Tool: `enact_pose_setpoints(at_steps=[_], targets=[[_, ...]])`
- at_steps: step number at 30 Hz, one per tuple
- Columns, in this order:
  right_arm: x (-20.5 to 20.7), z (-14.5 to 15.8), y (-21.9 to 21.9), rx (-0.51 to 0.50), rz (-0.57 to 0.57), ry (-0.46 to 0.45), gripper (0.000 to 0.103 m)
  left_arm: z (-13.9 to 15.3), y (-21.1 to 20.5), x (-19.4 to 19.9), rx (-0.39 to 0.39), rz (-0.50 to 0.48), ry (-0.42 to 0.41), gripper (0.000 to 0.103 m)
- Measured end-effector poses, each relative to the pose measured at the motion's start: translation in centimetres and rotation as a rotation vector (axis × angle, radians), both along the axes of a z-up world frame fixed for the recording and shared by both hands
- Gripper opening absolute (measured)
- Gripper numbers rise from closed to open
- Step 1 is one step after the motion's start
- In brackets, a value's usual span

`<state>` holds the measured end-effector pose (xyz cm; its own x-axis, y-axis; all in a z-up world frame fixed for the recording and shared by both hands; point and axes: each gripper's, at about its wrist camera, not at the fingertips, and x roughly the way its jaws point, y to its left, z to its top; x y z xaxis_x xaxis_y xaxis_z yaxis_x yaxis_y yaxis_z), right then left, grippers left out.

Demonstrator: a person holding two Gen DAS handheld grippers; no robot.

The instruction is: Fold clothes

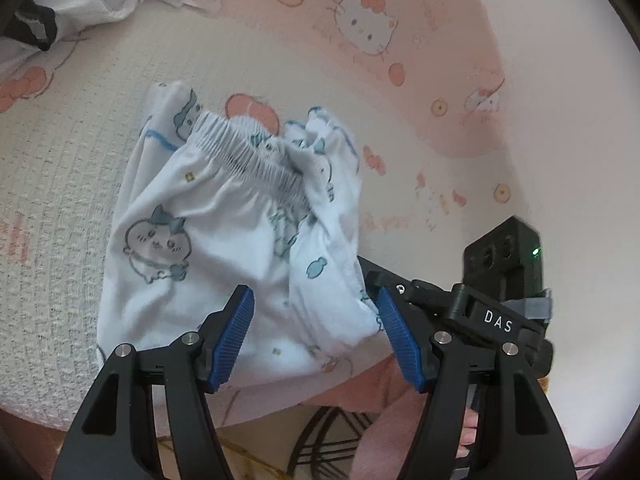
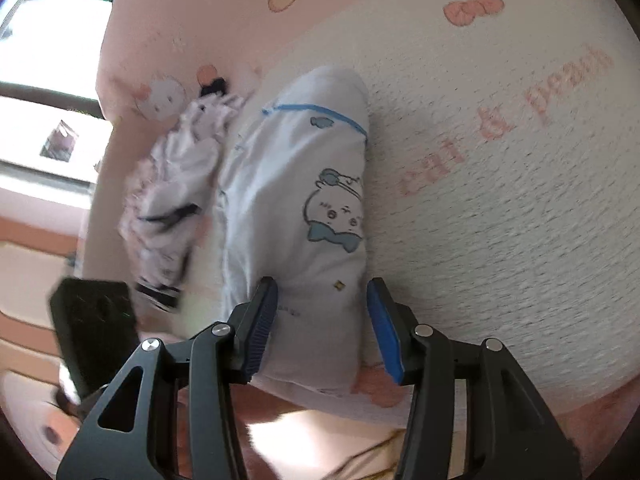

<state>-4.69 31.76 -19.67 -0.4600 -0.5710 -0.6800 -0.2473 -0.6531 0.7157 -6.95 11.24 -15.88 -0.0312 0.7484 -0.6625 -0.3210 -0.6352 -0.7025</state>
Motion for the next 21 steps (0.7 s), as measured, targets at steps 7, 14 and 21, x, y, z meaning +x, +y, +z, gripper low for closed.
enact_pose_setpoints(at_steps=[7, 14, 21], targets=[[0.2, -0.4, 0.5, -0.09, -0.048, -0.007, 0.049, -0.5, -0.5, 1.2, -0.018, -0.006, 0.011, 0.057], [1.7, 2.6, 1.7, 0.181, -0.167, 0.023, 0.049, -0.2, 0.9, 1.3, -0.158, -0.009, 0.098, 0.023], [0.9, 1.3, 0.5, 0.224, -0.067, -0.063, 0.05, 0.1, -0.4, 0.4, -0.108, 0.051, 0.068, 0.023]])
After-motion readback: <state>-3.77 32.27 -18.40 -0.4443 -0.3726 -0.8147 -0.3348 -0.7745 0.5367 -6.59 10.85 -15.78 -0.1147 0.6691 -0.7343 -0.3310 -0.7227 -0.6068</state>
